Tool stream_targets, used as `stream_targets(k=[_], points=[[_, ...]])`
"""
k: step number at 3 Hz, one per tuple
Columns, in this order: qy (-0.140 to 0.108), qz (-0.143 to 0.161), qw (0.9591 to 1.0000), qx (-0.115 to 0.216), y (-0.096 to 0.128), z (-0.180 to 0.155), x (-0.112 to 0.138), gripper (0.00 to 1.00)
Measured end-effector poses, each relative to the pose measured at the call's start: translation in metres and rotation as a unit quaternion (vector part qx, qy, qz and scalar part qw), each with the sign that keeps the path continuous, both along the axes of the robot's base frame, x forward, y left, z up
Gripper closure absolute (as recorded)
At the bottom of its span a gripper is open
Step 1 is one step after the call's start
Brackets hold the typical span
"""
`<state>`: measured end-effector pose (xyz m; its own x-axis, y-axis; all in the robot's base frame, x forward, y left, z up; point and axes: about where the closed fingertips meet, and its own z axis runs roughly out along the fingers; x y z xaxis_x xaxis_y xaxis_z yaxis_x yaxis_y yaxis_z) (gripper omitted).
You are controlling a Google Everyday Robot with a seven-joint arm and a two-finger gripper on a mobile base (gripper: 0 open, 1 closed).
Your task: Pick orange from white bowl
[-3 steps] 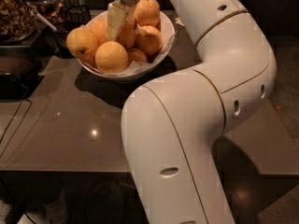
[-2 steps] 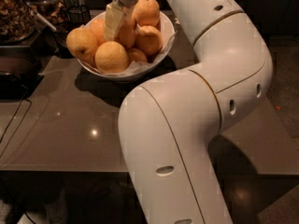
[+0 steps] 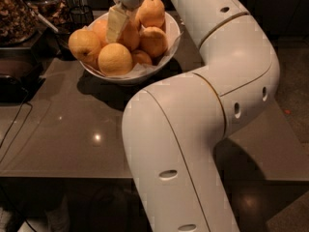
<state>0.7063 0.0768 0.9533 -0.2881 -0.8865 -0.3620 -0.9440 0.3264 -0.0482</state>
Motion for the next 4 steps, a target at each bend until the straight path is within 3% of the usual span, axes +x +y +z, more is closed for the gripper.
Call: stream_targets(k=[1, 3, 4], points=[[0.002, 0.002, 1.0000, 0.001, -0.0006, 0.0007, -0.0002, 0.25], [-0.002, 0.033, 0.9994, 0.006, 0.0001, -0.0002, -0.0034, 0.67], [-0.002, 0.033, 0.9994, 0.006, 0.0001, -0.0001, -0.0033, 0.91]])
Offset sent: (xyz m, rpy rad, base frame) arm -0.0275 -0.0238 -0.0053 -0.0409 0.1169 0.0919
